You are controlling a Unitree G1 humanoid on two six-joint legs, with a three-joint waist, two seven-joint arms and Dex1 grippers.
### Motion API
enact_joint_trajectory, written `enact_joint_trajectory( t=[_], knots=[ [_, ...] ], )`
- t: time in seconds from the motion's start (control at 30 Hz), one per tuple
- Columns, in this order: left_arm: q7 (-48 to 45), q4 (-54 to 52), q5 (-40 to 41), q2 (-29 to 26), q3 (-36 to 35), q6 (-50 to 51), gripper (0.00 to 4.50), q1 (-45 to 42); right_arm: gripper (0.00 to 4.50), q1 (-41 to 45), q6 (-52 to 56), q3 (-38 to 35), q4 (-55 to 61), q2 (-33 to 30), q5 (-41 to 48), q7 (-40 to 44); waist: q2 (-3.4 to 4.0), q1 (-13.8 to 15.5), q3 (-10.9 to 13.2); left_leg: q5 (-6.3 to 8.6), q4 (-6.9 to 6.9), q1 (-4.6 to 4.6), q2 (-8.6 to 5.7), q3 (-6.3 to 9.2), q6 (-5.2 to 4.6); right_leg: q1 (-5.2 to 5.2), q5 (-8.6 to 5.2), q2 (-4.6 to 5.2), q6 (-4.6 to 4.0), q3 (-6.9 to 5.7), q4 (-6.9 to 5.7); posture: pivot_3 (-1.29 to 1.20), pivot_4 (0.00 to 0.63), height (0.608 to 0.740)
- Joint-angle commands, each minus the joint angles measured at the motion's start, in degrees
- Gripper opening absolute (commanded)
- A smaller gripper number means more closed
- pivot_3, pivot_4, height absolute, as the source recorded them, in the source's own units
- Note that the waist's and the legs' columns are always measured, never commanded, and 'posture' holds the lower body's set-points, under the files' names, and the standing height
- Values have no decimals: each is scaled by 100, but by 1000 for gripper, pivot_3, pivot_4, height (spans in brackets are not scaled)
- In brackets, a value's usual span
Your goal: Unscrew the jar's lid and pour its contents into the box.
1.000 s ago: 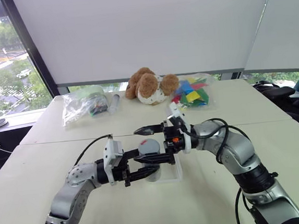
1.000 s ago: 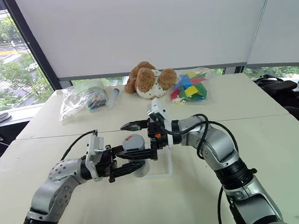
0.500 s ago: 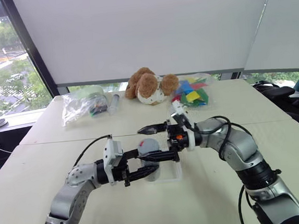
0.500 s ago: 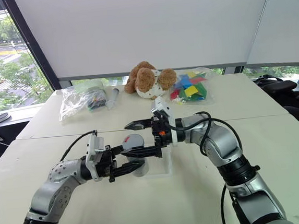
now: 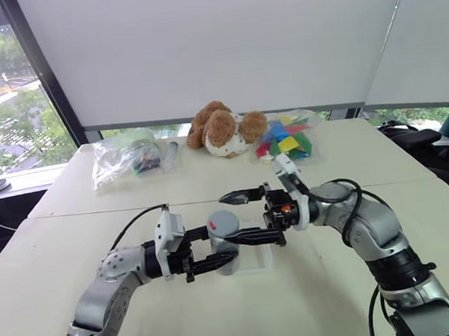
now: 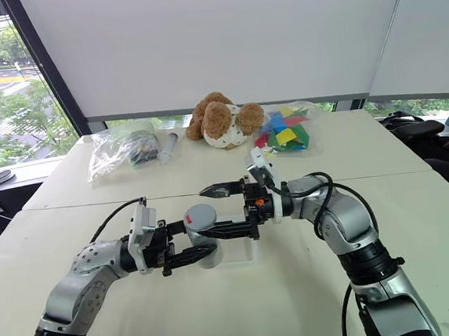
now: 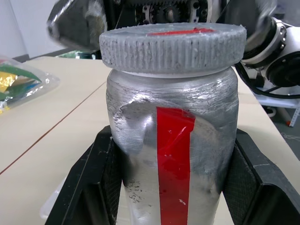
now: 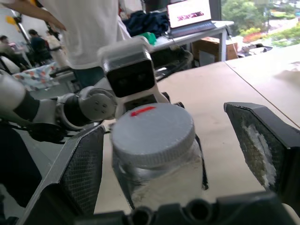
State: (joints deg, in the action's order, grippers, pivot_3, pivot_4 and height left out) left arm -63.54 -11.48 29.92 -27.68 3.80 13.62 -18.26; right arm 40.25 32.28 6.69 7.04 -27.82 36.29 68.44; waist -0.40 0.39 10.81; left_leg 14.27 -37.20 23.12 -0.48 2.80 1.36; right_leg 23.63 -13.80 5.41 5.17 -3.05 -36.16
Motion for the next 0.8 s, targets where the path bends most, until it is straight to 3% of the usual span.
enact_joint_trajectory(
  t=[0.03, 0.5, 0.6, 0.7, 0.8],
  knots=[
    [-11, -226, 70, -66, -50, -12, 2189, 25, 4452, 172, 135, -153, 339, -15, 222, -45, 0, -1, 0, 0, 0, 0, 0, 0, 0, 0, 0, 0, 0, 0, 0, 0, 150, 740],
    [4, -251, 81, -58, -35, 39, 2189, 18, 4452, 404, 27, 385, 194, 215, -360, -244, 0, -1, 0, 0, -1, 0, 0, -1, 0, 0, 0, 0, 0, 0, 0, 0, 150, 740],
    [9, -253, 77, -53, -29, 42, 2189, 14, 3582, 476, -14, 339, 196, 317, -378, -313, 0, -5, 0, 0, -1, 0, 0, 0, 0, 0, 0, 0, 0, 0, 0, 0, 150, 740],
    [18, -258, 77, -50, -24, 41, 2189, 13, 2301, 495, -5, 323, 197, 312, -375, -282, 0, -7, 0, 0, 0, 0, 0, 1, 0, 0, 0, 0, 0, 0, -1, 0, 150, 740],
    [24, -266, 80, -53, -26, 40, 2189, 19, 2302, 497, 202, 90, 273, 409, 46, -257, 0, -7, 0, 0, 0, 0, 0, 0, 0, 0, 0, 0, 0, 0, -1, 0, 150, 740]
  ],
)
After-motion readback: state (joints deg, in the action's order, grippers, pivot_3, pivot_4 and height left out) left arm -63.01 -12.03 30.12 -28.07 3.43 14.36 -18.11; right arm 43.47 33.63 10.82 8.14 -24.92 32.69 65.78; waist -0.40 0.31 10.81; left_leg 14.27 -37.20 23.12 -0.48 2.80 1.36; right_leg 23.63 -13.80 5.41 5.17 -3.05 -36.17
